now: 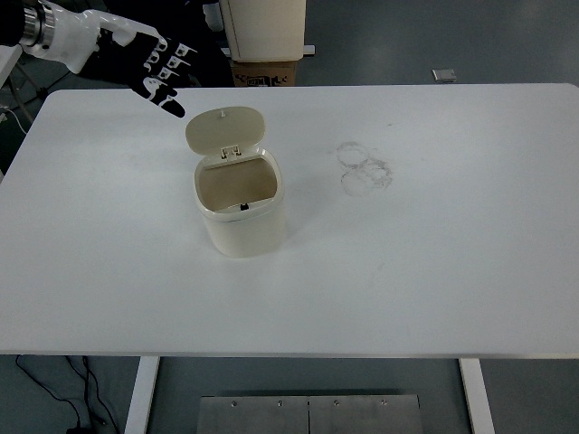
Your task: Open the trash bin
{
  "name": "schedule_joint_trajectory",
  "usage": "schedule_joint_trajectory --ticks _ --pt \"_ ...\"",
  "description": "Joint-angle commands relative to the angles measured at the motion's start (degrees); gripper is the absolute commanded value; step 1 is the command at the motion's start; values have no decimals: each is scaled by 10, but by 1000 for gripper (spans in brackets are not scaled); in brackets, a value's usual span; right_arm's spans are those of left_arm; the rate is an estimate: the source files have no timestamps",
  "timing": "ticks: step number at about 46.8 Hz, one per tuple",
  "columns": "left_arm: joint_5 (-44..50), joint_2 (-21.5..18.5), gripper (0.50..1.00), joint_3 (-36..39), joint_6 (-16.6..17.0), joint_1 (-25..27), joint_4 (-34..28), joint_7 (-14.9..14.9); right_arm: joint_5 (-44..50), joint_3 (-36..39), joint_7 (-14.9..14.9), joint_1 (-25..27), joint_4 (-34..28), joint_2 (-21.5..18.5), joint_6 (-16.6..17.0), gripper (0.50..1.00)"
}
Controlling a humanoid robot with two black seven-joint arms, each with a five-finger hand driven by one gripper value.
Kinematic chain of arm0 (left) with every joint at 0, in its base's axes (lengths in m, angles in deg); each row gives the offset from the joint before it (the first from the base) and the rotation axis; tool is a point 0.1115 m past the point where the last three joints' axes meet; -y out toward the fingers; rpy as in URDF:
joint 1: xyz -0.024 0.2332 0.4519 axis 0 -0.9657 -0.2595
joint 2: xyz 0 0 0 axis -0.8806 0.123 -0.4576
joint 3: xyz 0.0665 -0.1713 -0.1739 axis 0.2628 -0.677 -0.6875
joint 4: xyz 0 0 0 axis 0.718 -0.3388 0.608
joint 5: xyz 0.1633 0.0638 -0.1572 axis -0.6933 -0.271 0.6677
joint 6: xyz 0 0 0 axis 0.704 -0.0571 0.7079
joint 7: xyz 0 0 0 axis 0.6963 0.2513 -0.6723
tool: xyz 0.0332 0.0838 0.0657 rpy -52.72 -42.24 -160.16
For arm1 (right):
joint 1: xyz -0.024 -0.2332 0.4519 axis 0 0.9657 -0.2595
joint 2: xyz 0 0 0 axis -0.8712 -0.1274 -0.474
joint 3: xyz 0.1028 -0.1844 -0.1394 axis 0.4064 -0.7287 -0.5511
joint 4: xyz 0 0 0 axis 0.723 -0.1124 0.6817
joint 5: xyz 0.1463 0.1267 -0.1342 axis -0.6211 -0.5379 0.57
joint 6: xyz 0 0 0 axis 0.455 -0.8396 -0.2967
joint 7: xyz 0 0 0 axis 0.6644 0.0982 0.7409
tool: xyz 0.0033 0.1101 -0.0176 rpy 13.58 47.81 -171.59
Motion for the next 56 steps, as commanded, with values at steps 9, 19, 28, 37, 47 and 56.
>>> schedule_joint_trajectory --ticks 9,19,28,37,47,56 --pt "47 -45 1000 -50 16 -82 64 26 0 0 0 0 0 0 0 991" --pt "49 -60 1000 -163 35 -211 139 77 0 0 1 0 0 0 0 991" --pt "49 -59 1000 -290 66 -311 206 107 0 0 0 0 0 0 0 991" --pt "49 -56 1000 -394 67 -401 244 148 0 0 0 0 0 0 0 991" --pt "49 -27 1000 -540 68 -499 272 179 0 0 0 0 0 0 0 991" --pt "50 27 1000 -609 66 -526 341 185 0 0 0 0 0 0 0 991"
